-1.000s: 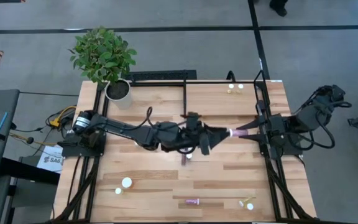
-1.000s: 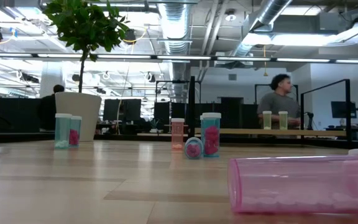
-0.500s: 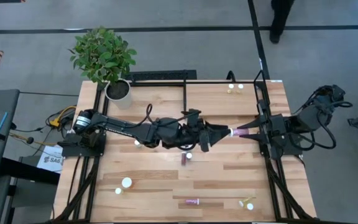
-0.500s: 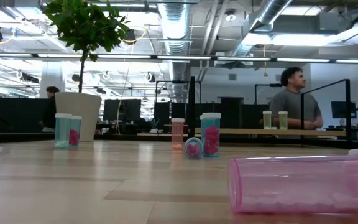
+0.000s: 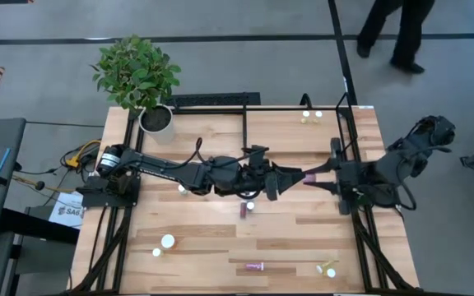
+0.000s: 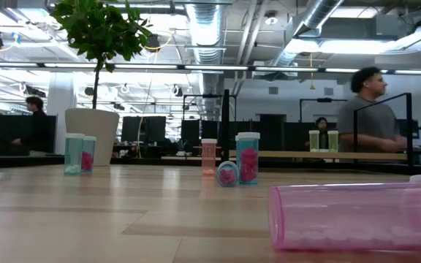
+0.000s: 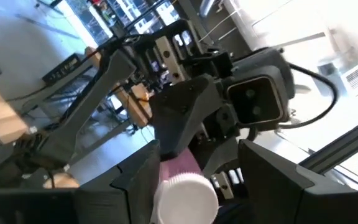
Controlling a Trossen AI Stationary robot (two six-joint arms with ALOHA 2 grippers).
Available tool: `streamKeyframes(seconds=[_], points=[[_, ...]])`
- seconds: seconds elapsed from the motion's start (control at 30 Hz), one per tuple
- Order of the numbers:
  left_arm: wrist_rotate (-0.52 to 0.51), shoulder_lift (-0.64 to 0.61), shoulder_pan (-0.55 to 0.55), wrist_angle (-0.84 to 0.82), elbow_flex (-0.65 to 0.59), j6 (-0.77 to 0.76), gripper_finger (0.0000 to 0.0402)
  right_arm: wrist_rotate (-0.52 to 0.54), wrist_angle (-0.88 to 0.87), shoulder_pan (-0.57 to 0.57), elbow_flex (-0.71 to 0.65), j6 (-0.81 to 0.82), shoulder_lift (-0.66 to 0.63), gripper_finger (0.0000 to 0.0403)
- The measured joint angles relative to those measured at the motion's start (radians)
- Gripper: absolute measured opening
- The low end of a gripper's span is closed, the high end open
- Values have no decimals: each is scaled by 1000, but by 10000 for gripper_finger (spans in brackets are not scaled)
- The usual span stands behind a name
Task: Pick and place medicine bottles onto shelf by color
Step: Move the top pink pill bottle to the center of the table
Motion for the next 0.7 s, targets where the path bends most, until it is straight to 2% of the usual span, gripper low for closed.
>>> streamKeyframes(seconds=[0.2, 0.7], points=[[-5, 0, -9, -135, 1, -87, 202, 3, -2, -2, 0, 1, 0, 105], [6, 0, -10, -142, 0, -81, 201, -21, -113, 0, 1, 124, -2, 105]])
